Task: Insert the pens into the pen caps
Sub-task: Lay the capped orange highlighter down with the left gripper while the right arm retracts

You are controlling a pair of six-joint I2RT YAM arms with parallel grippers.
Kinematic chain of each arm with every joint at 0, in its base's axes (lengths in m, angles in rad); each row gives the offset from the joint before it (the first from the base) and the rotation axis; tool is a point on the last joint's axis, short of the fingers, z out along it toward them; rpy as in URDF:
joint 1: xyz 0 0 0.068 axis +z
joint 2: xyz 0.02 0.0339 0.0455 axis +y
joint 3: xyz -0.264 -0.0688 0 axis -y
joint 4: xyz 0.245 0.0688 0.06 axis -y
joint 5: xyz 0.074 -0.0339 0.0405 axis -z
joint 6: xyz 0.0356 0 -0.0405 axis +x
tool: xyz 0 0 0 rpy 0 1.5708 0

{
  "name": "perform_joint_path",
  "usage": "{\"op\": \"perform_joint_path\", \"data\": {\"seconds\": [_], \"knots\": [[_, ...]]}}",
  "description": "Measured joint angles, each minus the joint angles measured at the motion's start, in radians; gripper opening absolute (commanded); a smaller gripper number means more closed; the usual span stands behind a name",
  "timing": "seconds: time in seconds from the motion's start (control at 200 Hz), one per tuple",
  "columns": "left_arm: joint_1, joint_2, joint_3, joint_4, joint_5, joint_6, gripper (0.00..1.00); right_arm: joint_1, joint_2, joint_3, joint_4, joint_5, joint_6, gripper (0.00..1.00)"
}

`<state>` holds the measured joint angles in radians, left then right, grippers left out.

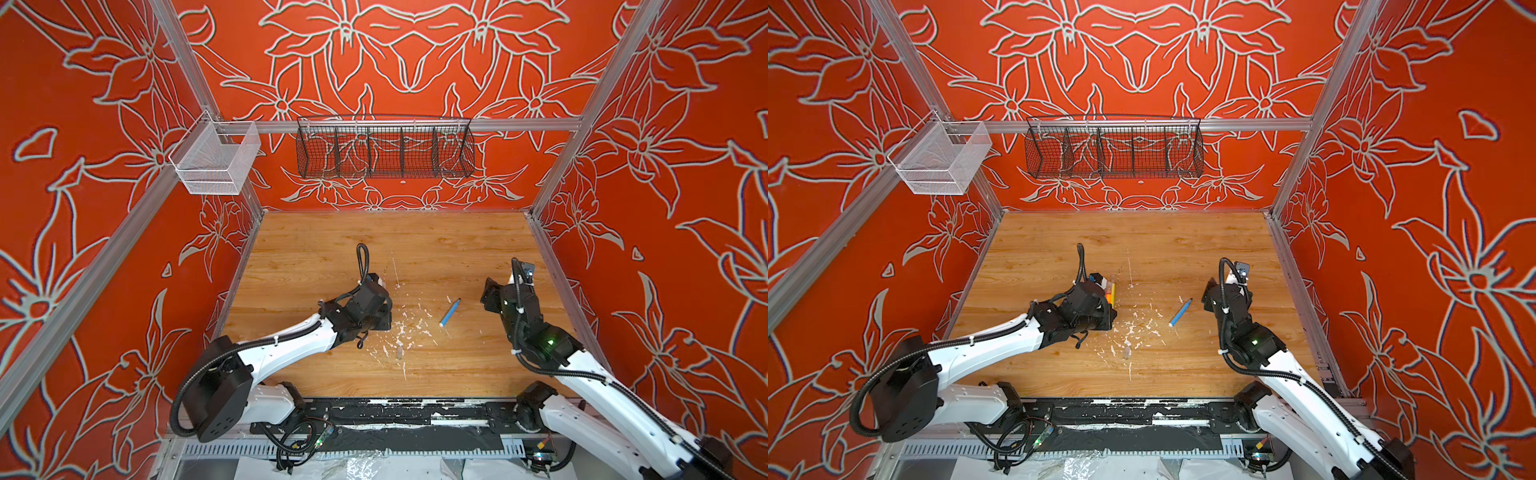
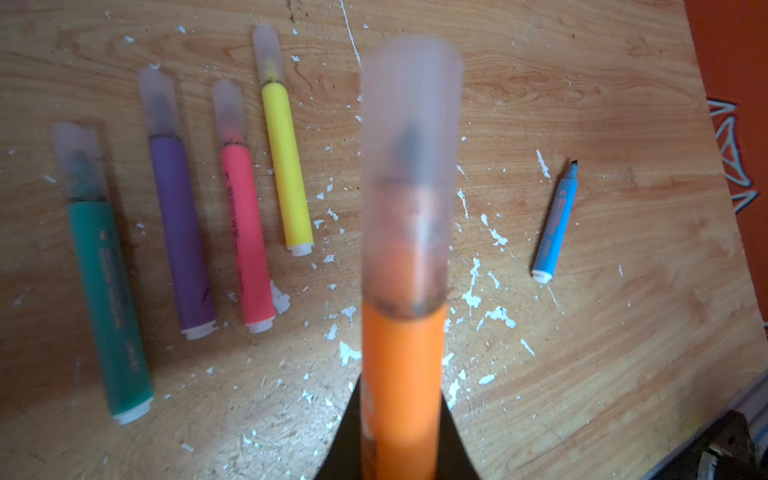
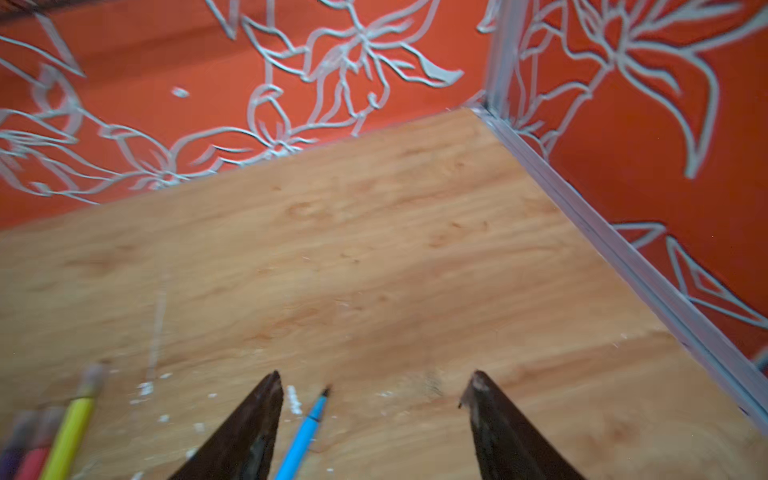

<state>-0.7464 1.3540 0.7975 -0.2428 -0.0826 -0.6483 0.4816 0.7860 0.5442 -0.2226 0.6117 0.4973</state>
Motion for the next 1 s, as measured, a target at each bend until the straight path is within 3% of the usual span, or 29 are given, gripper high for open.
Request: {"op": "perform_joint_path", "data": {"seconds": [0.25,0.541,0.736,1.001], "knots": [[0.0,0.168,0.12,-0.064,-0.035,0.001,0.0,-0.057,0.105,-0.084,0.052,0.097,0.013,0.7],[0.0,0.432,0.35,-0.126,-0.09,0.019,0.0,-0.058,0.146,-0.084,0.104,0.106,0.015,0.7],[0.0,0.544,0.421,-0.188,-0.155,0.019,0.0,-0.065,0.126,-0.084,0.117,0.106,0.016,0.71],[0.0,0.573,0.446,-0.245,-0.202,0.018,0.22,-0.072,0.122,-0.084,0.127,0.105,0.016,0.71]]}}
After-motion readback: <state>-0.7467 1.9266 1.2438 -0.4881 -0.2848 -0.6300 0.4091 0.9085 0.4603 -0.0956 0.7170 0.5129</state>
